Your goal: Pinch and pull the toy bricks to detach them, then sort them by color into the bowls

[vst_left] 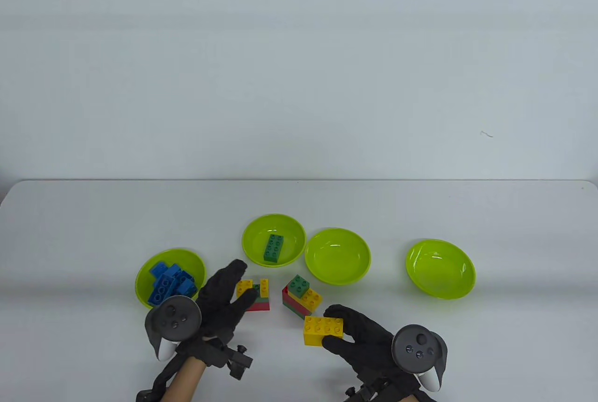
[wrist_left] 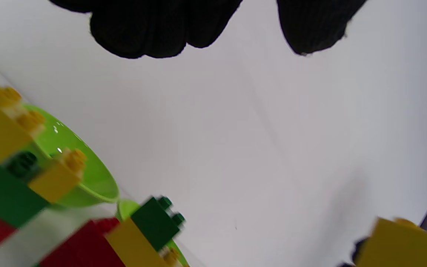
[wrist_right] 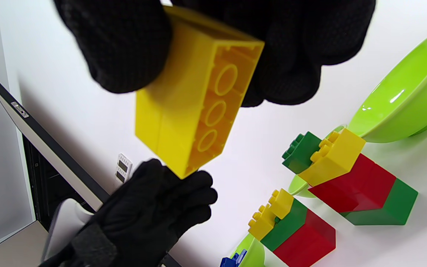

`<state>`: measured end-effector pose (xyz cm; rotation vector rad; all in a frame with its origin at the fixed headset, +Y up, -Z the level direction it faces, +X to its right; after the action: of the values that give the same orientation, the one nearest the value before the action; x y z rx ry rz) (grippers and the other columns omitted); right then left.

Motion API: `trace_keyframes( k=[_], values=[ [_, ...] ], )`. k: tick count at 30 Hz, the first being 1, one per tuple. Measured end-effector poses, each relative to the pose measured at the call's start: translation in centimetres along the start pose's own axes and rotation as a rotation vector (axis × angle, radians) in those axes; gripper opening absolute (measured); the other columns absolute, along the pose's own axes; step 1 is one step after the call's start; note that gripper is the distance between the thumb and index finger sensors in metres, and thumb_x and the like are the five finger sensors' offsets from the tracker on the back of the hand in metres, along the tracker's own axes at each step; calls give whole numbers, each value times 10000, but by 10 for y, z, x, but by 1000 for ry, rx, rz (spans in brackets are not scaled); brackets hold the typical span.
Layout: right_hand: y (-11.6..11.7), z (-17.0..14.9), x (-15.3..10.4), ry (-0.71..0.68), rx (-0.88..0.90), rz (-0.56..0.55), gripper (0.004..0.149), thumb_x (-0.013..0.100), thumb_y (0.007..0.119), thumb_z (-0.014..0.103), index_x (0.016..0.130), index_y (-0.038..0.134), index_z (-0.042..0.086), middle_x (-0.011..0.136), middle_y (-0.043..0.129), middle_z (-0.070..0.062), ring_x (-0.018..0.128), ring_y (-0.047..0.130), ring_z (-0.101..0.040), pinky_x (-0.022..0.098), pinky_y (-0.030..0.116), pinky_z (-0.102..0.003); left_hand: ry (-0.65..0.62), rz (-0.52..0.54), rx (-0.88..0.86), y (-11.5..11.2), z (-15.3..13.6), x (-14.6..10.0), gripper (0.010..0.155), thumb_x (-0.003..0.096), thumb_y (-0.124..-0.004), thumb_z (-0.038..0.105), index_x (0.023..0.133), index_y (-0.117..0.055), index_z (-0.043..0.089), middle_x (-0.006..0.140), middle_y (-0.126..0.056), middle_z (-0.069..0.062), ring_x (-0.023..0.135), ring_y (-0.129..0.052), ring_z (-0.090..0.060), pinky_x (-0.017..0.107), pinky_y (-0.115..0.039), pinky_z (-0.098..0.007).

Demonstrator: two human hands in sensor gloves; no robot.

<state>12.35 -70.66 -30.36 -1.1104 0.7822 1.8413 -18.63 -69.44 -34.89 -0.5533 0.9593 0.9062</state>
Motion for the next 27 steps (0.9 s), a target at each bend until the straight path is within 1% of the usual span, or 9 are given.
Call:
trace_keyframes(
  k=[1,3,4,7,11,14,19,24,27],
  values=[
    [0,0,0,1,1,-2,618,455,816,401,964,696,71,893,852,-166,764,883,-386,634,675,-540,-15,-28,-20,-6,4,0,756,534,-681,502,1058,-545,-26,1010,-640,-340,893,-691,-503,675,-514,-645],
    [-2,0,0,2,8,-7,621,457,815,402,966,694,70,895,851,-167,766,881,-386,635,675,-539,-51,-119,-76,-26,15,-2,777,531,-671,529,1059,-547,-27,1013,-638,-342,896,-688,-507,677,-510,-649],
    [-2,0,0,2,10,-8,618,458,814,402,966,695,72,895,850,-164,766,882,-384,636,675,-538,-59,-140,-86,-31,17,-3,788,530,-667,542,1060,-547,-29,1015,-638,-344,898,-686,-508,678,-510,-650],
    [-4,1,0,4,30,-13,620,460,811,406,969,691,72,897,848,-162,767,882,-381,637,675,-536,-86,-258,-106,-58,28,-7,815,520,-674,560,1063,-537,-32,1017,-631,-349,899,-683,-512,677,-508,-652],
    [-4,1,0,6,57,-13,620,462,810,407,969,690,71,896,849,-164,768,881,-380,637,675,-535,-102,-325,-93,-77,35,-11,802,517,-684,545,1055,-542,-33,1005,-643,-343,888,-697,-502,671,-523,-644],
    [-4,1,0,4,58,-12,621,463,807,410,970,688,72,896,849,-162,768,883,-378,637,677,-535,-102,-305,-96,-82,40,-15,786,513,-698,522,1040,-540,-39,980,-662,-336,862,-724,-482,659,-544,-635],
    [-3,3,-1,-4,80,4,624,465,805,410,972,686,66,896,846,-168,768,880,-381,639,673,-537,-86,-221,-107,-80,43,-18,686,513,-704,459,990,-619,-27,909,-747,-311,790,-801,-445,624,-601,-619],
    [-4,6,0,-38,61,25,624,477,790,430,972,685,65,897,845,-170,772,877,-386,642,667,-543,-113,-188,-77,-76,44,-17,672,480,-725,455,948,-684,-26,837,-821,-290,716,-865,-410,588,-653,-604],
    [-5,6,1,-42,100,47,631,484,782,453,971,693,63,901,844,-177,776,869,-399,646,657,-551,-140,-176,-50,-74,46,-17,671,468,-732,461,934,-710,-21,813,-849,-277,689,-892,-390,575,-678,-592]
  ],
)
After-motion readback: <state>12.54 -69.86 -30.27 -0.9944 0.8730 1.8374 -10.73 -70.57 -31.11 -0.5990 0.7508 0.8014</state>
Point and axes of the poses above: the tracker on the back of each hand, its own z axis roughly to the thumb side, its own x axis roughly from the wrist to the fingertips, y = z × x, the point moved 1 cm from there along x, roughly from the wrist to the fingertips
